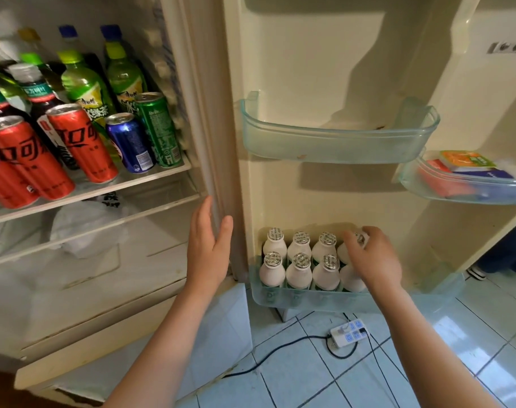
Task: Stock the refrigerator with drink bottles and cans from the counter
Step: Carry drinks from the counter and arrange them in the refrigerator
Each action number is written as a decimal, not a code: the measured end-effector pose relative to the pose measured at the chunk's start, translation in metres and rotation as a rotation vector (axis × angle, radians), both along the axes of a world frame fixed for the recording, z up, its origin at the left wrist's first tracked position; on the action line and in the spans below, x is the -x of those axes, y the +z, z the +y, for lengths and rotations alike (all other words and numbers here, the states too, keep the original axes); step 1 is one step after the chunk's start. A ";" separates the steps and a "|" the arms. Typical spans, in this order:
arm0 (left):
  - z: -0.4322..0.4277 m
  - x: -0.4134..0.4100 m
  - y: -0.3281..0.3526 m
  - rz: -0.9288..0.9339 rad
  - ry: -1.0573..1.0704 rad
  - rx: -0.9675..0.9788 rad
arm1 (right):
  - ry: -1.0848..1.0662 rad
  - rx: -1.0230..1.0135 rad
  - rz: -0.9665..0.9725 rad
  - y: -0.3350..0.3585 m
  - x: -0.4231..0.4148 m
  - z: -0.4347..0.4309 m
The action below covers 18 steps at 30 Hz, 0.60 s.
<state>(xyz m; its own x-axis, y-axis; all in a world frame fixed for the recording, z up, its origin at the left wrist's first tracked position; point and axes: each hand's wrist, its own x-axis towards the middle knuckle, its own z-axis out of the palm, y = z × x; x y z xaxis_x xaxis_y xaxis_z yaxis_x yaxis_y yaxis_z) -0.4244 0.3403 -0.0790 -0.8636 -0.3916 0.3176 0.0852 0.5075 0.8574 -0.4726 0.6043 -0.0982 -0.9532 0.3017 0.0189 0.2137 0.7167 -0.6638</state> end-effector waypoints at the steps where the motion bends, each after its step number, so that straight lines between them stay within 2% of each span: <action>1: -0.006 -0.002 0.001 0.014 0.015 -0.004 | -0.040 -0.042 0.136 0.003 -0.008 -0.007; 4: -0.029 -0.004 0.003 0.042 0.065 -0.009 | -0.051 -0.013 0.487 0.016 -0.032 -0.035; 6: -0.047 -0.004 0.004 0.061 0.109 0.009 | 0.082 0.050 0.571 0.025 -0.043 -0.057; 11: -0.094 0.000 0.010 0.094 0.199 0.034 | 0.460 0.141 0.649 0.042 -0.055 -0.117; 18: -0.160 0.020 0.031 0.134 0.249 0.040 | 0.651 0.190 0.597 0.069 -0.041 -0.200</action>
